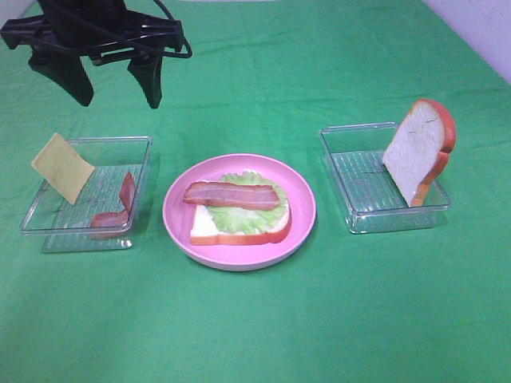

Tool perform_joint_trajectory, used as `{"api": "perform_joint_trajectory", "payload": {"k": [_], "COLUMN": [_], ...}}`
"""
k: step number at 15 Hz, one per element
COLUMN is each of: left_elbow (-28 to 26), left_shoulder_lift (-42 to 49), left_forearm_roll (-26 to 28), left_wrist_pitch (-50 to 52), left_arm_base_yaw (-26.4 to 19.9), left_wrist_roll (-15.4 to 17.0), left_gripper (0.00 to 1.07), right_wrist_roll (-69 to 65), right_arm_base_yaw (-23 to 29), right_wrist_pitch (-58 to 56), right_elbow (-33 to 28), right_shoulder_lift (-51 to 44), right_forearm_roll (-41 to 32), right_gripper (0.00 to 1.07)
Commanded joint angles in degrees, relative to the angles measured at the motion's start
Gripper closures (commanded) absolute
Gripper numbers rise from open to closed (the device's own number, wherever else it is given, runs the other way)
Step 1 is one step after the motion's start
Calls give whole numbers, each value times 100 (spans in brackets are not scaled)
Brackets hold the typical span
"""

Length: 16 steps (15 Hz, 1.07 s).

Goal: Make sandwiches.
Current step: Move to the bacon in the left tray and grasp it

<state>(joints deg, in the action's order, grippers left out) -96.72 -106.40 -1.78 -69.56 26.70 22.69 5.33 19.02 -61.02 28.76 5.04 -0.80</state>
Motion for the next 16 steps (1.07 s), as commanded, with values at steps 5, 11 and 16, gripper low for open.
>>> {"api": "perform_joint_trajectory", "payload": {"k": [5, 11, 16], "left_elbow": [1438, 1988, 1965], "left_shoulder_lift": [166, 92, -309], "left_forearm_roll": [-521, -338, -235], "left_wrist_pitch": [-338, 968, 1278], "left_arm_base_yaw": [11, 11, -321], "left_wrist_roll": [733, 1049, 985], "left_gripper": [34, 34, 38], "right_wrist_roll": [0, 0, -6], "right_arm_base_yaw": [0, 0, 0], "right_wrist_pitch": [52, 52, 52], "right_elbow": [0, 0, 0], "right_shoulder_lift": [-69, -69, -69], "right_forearm_roll": [11, 11, 11], "right_gripper": [27, 27, 27]}}
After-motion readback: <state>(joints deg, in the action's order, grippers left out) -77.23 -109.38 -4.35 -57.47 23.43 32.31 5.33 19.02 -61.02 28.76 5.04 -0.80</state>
